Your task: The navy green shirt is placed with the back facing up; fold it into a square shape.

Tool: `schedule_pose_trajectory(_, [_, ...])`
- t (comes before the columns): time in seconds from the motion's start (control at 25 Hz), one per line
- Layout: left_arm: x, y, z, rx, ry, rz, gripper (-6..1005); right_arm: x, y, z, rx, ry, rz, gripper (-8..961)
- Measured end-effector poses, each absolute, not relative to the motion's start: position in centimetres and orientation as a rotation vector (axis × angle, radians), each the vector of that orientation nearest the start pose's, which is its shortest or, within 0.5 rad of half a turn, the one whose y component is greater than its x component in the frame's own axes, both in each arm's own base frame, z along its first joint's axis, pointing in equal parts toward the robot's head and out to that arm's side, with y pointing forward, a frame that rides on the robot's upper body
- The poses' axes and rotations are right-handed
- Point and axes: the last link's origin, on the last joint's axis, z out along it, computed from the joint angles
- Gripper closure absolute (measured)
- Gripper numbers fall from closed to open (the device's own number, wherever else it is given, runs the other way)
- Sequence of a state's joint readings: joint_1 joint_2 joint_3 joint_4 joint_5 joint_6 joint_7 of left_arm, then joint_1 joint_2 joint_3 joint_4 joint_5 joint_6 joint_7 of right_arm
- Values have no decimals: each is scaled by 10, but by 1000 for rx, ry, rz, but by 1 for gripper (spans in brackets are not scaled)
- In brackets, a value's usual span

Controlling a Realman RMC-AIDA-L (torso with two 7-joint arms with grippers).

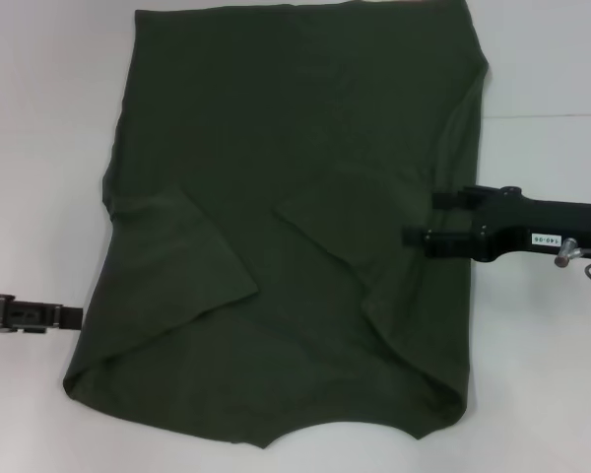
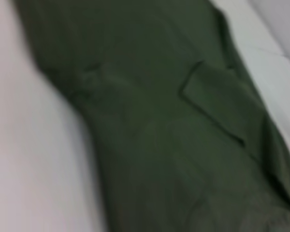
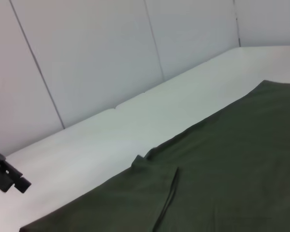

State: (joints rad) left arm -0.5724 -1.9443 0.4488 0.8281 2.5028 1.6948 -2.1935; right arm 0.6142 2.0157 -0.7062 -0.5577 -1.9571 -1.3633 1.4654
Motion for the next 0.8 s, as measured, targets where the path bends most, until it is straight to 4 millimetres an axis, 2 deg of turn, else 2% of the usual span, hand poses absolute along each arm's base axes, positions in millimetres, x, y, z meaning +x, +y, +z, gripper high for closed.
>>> schedule_pose_trajectory(0.24, [-323, 328, 88, -2295, -1765, -156, 238, 266, 370, 9, -2601, 708, 604, 29])
schedule_pose_trajectory(0.64, [-327, 330, 69, -2259, -1857, -158, 237, 265, 373, 11, -2603, 685, 592, 30])
schedule_pose_trajectory(0.8, [-331, 330, 68, -2235, -1869, -143, 236, 266, 373, 11, -2600, 685, 586, 30])
